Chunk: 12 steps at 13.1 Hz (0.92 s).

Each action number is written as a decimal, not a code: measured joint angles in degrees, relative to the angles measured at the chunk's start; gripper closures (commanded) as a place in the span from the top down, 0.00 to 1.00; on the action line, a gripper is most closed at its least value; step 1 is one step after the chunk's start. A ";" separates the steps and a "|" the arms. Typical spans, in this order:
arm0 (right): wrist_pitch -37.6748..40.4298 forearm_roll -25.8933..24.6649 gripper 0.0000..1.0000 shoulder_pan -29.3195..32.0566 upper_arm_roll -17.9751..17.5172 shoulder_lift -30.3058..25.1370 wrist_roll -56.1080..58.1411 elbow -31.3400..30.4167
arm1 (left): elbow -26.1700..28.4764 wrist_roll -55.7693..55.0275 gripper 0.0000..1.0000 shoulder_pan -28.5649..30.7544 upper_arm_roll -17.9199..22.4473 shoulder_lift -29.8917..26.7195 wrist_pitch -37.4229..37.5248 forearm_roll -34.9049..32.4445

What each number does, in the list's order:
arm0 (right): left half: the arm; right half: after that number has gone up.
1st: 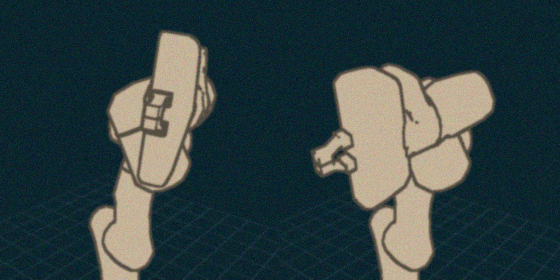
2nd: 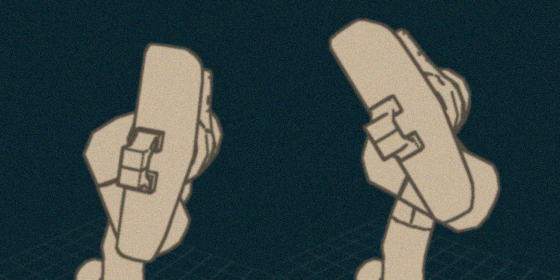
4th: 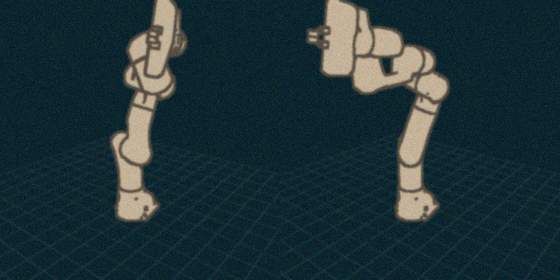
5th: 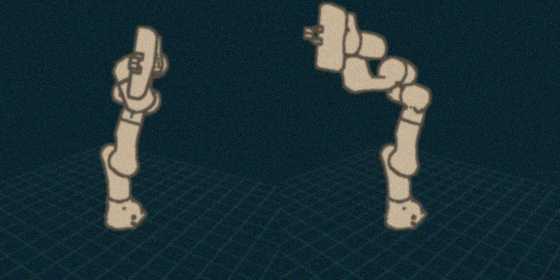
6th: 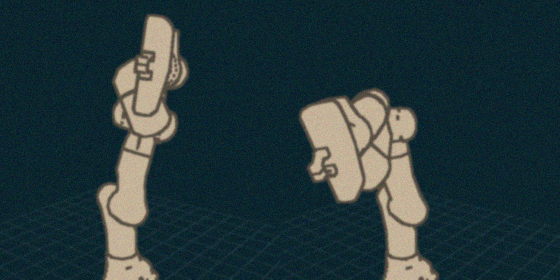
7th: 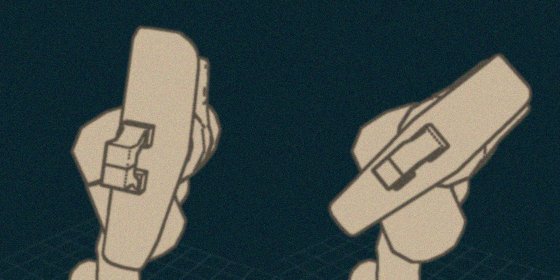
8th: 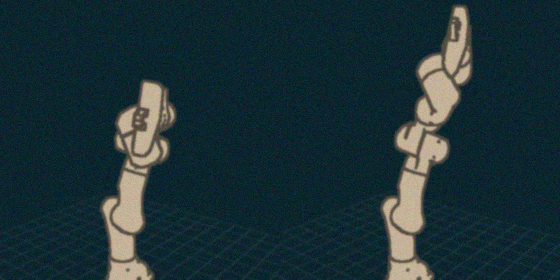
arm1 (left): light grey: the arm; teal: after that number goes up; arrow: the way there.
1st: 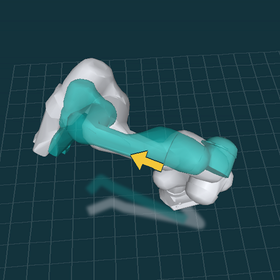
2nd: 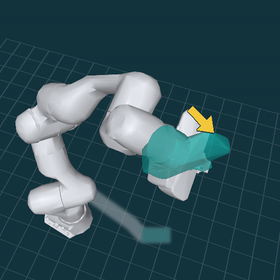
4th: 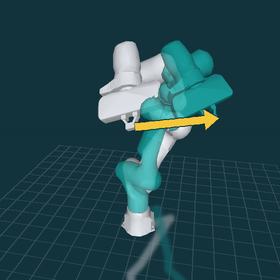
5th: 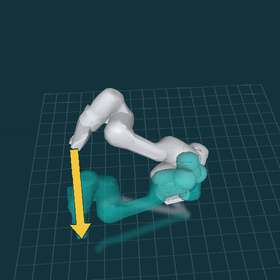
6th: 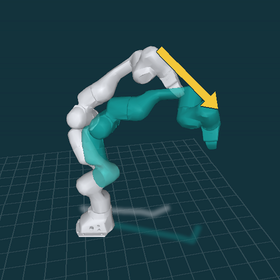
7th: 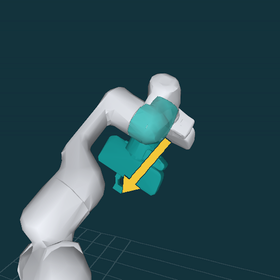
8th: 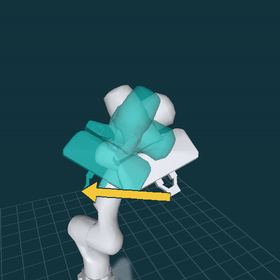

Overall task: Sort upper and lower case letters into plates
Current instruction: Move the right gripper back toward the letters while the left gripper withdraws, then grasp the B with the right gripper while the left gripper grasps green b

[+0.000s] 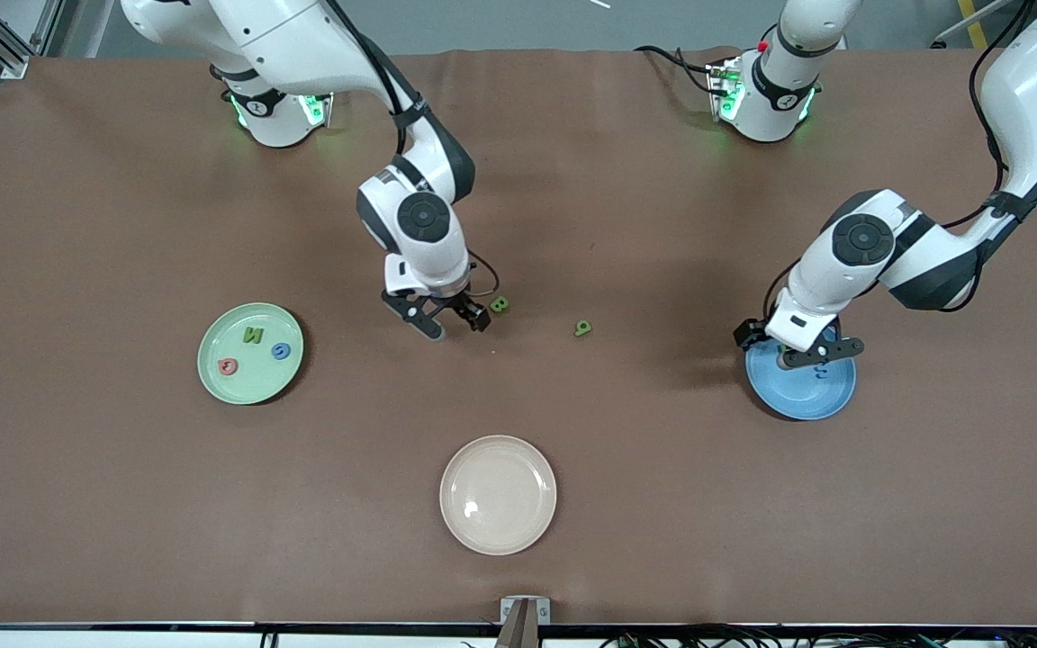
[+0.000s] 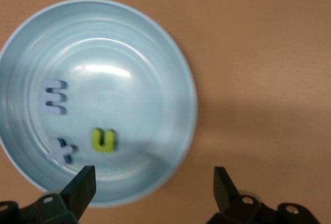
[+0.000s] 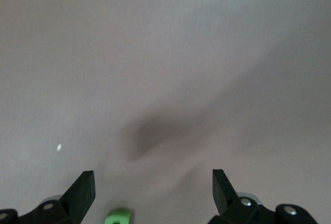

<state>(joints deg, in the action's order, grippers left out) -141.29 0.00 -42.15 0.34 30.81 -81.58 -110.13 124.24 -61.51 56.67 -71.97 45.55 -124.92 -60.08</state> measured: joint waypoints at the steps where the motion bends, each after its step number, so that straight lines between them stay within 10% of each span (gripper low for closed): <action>1: 0.00 0.00 1.00 -1.35 0.01 0.00 -1.80 0.13 | -1.37 -0.69 1.00 -1.90 -1.16 0.00 2.11 2.62; 6: -0.44 -0.05 1.00 -4.12 0.05 0.27 -6.32 0.49 | -13.47 -18.70 1.00 -24.53 0.48 0.01 10.54 7.53; 12: -1.60 -0.48 0.82 -6.06 0.37 5.62 -8.19 4.63 | -26.11 -28.76 1.00 -50.39 16.73 0.54 10.59 15.34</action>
<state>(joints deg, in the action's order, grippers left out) -142.89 -0.48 -48.21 0.71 36.43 -89.77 -105.50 98.13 -90.27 6.28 -55.24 46.09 -114.32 -44.74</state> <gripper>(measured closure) 0.031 0.000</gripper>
